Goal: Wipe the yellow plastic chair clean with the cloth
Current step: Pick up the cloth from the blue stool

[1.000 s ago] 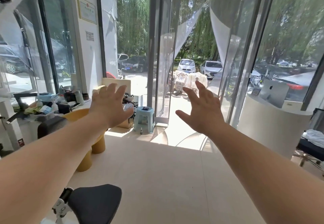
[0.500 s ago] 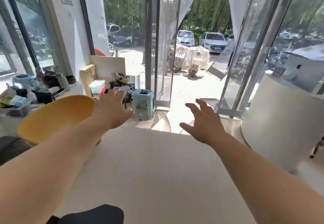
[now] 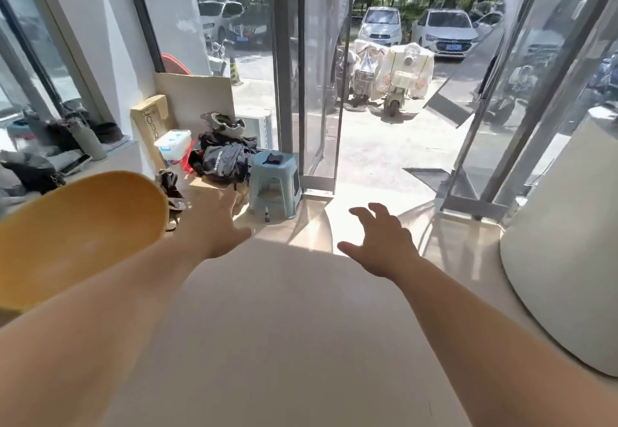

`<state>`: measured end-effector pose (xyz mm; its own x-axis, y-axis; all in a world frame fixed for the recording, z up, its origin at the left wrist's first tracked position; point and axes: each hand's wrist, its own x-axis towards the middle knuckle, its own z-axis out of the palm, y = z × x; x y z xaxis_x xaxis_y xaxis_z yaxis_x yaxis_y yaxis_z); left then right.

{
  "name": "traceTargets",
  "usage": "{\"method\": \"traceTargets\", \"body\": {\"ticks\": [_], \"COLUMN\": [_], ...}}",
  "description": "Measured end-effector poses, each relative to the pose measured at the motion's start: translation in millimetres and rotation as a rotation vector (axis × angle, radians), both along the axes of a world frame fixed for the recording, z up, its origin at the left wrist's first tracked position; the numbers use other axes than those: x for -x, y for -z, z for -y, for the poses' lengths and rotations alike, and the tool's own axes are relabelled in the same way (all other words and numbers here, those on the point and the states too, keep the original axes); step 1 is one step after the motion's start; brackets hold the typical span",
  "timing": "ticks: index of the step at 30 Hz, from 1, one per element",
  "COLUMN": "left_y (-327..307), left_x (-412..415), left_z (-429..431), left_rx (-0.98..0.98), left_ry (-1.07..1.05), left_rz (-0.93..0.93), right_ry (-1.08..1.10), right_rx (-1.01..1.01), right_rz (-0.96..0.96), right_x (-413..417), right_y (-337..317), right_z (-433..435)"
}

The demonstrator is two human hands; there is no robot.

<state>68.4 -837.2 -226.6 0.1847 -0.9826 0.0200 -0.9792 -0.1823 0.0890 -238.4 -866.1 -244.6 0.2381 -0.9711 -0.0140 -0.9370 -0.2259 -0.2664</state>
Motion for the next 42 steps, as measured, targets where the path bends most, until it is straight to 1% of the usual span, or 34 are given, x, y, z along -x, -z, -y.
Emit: {"method": "traceTargets", "body": {"ticks": [3, 7, 10, 14, 18, 22, 29, 36, 39, 42], "left_y": [5.8, 15.0, 34.1, 66.2, 85.1, 87.3, 96.7, 142.2, 156.3, 171.3], "left_x": [3.2, -6.4, -27.0, -65.4, -107.2, -147.2, -203.8, -247.1, -256.8, -268.5], "left_z": [64.3, 147.0, 214.8, 320.1, 430.2, 528.2, 688.0, 835.4, 891.1, 937.3], "left_rx": [-0.013, -0.028, -0.055, -0.08, -0.125, -0.178, -0.201, -0.278, -0.33, -0.354], "left_ry": [-0.027, -0.047, -0.071, -0.098, -0.094, -0.075, -0.068, -0.165, -0.216, -0.28], "left_rz": [-0.006, 0.005, -0.017, -0.07, -0.109, -0.163, -0.159, -0.199, -0.217, -0.304], "right_ry": [-0.056, -0.115, -0.147, -0.137, -0.099, -0.073, -0.083, -0.175, -0.216, -0.229], "right_rx": [-0.014, -0.021, -0.04, -0.046, -0.1, -0.166, -0.224, -0.27, -0.342, -0.429], "right_rz": [-0.067, -0.105, -0.14, -0.164, -0.14, -0.113, -0.118, -0.089, -0.117, -0.13], "right_x": [2.1, -14.4, -35.6, -75.4, -126.0, -170.3, -224.5, -277.2, -298.1, -319.2], "right_y": [0.4, 6.5, 23.4, 46.8, 61.2, 63.4, 86.2, 127.8, 150.1, 169.4], "right_z": [84.8, 184.0, 253.3, 358.1, 461.7, 553.1, 711.8, 896.4, 965.8, 1019.3]}}
